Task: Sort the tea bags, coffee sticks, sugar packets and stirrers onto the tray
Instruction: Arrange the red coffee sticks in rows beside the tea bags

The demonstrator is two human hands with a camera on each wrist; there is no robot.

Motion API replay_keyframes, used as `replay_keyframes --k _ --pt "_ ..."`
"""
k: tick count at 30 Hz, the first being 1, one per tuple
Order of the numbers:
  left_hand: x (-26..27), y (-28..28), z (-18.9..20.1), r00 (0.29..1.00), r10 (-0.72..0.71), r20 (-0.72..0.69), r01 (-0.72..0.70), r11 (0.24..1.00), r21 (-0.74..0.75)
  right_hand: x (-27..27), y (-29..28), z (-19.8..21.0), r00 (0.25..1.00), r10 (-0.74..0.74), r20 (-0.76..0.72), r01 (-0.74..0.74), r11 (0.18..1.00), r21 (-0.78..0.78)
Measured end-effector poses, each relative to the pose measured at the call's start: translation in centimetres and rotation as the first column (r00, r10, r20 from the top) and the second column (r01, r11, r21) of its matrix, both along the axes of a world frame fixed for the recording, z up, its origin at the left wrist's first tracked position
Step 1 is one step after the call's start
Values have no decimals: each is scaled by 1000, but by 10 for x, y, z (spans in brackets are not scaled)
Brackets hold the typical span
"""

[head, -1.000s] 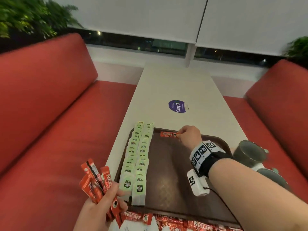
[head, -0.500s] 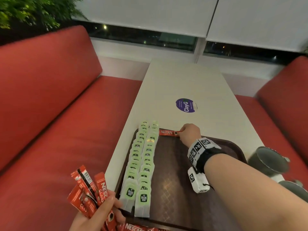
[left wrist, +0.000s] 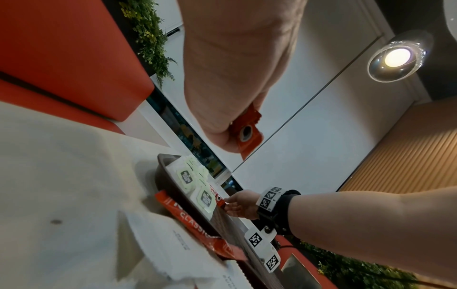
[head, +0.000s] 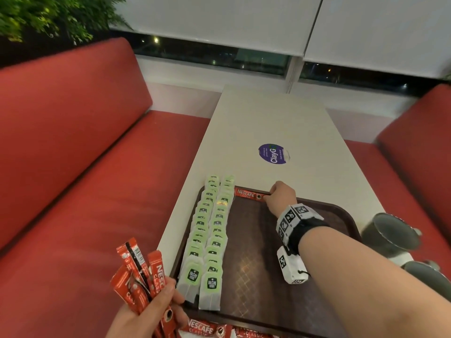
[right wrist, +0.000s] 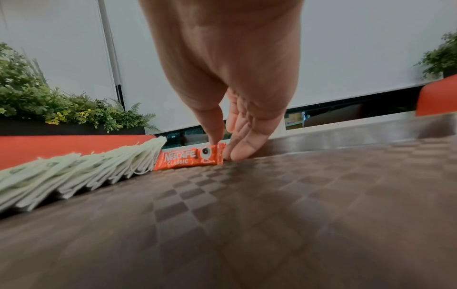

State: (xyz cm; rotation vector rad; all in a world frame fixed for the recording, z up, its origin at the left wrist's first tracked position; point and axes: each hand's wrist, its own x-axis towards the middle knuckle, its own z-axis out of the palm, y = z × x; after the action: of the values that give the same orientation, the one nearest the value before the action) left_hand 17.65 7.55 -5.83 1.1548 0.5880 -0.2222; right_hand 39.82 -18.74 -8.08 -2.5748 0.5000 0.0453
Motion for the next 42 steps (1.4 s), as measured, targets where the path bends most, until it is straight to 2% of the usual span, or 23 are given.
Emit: replay_keyframes --k 3,5,8,10,12,15,20,23,26,34,37,40,42 --pt "-11 0 11 994 -16 106 23 998 -64 -15 11 15 995 47 92 -54 995 79" --pt "-12 -3 22 992 -20 127 38 989 -143 -34 31 36 970 172 171 -200 966 164" --pt "-11 -8 34 986 -77 149 105 976 -188 -89 62 81 867 458 195 -496 830 254" --pt "-12 -10 39 975 -147 169 178 966 -187 -132 76 104 793 581 181 -607 730 315" --pt "-14 -13 42 957 -224 182 257 949 -181 -165 82 114 778 601 183 -615 669 418" --pt "-20 -22 49 943 -270 194 302 939 -162 -188 84 111 810 560 173 -549 622 559" --pt "-20 -31 52 960 -154 232 202 959 -200 -213 81 94 917 367 160 -377 656 654" --pt "-16 -35 56 975 -52 218 105 964 -243 -226 80 91 909 394 138 -395 705 589" --pt "-16 -42 61 971 -22 236 84 963 -256 -234 84 91 904 405 140 -412 732 542" --pt "-20 -44 59 964 -49 263 110 969 -221 -237 80 94 935 276 223 -355 708 610" --pt "-18 -41 53 976 -65 210 110 971 -214 -230 71 95 937 269 223 -349 752 559" --pt "-17 -36 46 987 -59 152 92 971 -219 -202 46 96 961 148 235 -255 803 538" --pt "-16 -32 39 993 -33 117 58 975 -216 -170 21 93 959 78 274 -195 880 432"
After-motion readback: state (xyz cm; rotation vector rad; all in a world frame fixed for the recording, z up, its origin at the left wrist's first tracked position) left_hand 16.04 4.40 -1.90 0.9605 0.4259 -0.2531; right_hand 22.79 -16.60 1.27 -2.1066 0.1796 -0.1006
